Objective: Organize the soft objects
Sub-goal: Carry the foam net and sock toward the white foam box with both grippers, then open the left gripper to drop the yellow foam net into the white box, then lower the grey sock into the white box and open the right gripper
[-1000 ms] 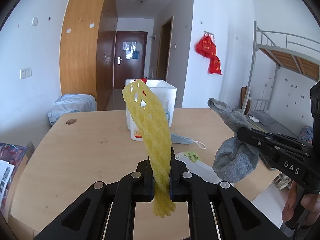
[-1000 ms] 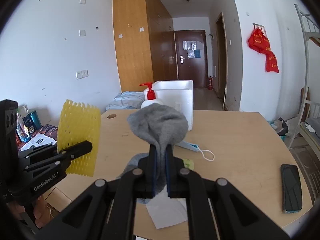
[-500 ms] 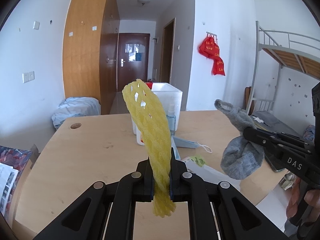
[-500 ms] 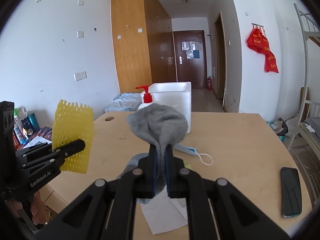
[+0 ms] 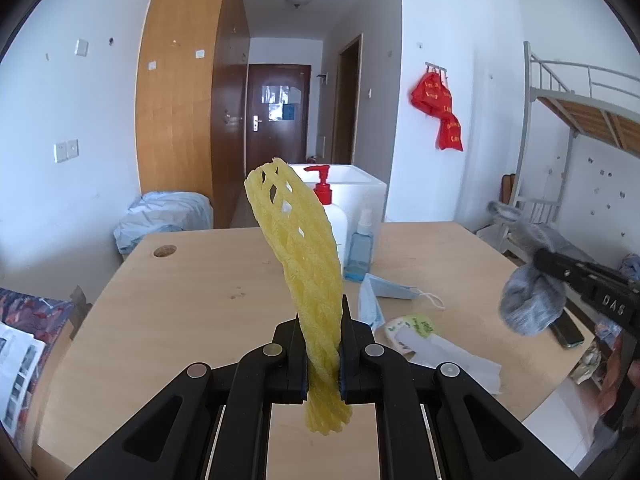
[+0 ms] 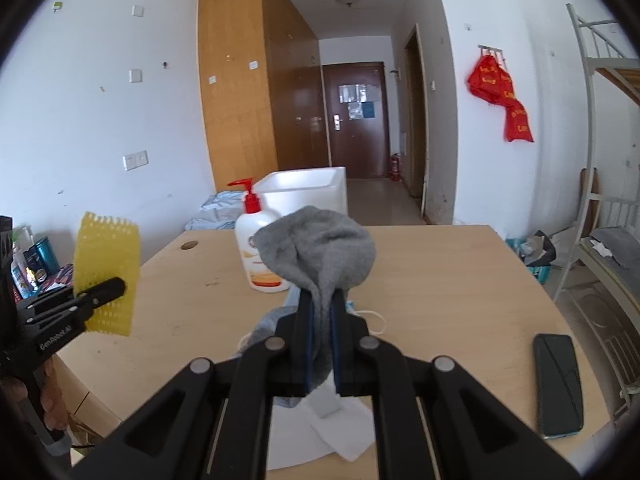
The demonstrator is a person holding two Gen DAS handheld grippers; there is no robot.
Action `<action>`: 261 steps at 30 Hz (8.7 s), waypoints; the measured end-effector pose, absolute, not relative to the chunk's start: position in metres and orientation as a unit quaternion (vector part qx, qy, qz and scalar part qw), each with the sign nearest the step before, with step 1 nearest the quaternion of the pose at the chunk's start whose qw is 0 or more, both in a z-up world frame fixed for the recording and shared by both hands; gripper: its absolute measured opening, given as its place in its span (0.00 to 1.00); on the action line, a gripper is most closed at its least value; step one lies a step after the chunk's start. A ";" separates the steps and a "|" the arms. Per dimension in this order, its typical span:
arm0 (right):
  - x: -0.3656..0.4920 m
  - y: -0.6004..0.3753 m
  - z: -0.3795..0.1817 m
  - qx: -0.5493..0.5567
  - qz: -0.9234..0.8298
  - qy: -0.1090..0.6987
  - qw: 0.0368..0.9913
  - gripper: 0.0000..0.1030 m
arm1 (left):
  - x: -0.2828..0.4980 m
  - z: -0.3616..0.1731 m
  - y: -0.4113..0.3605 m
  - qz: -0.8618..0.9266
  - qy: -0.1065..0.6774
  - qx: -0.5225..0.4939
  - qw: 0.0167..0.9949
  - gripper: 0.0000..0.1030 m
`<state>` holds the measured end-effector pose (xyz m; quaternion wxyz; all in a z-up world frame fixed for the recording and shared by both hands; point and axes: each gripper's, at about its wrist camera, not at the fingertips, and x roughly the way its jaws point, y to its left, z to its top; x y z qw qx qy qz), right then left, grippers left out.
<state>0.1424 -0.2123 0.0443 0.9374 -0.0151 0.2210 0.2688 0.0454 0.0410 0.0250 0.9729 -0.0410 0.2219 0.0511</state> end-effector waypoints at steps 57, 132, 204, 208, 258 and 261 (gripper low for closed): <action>0.277 -0.224 0.070 -0.046 0.270 0.248 0.929 0.10 | 0.158 0.055 0.134 0.027 0.254 0.000 0.967 0.10; 0.423 -0.145 0.093 -0.092 0.406 0.262 0.870 0.10 | 0.422 0.080 0.153 -0.251 0.256 0.074 0.931 0.10; 0.455 -0.068 0.076 -0.118 0.463 0.288 0.830 0.10 | 0.379 0.077 0.206 -0.194 0.224 0.053 0.954 0.95; 0.459 -0.065 0.072 -0.112 0.465 0.297 0.826 0.10 | 0.382 0.078 0.203 -0.193 0.227 0.049 0.953 0.95; 0.446 -0.084 0.093 -0.086 0.478 0.287 0.826 0.75 | 0.372 0.076 0.204 -0.195 0.233 0.054 0.951 0.95; 0.445 -0.071 0.087 -0.128 0.436 0.291 0.842 0.75 | 0.371 0.075 0.204 -0.192 0.233 0.057 0.952 0.95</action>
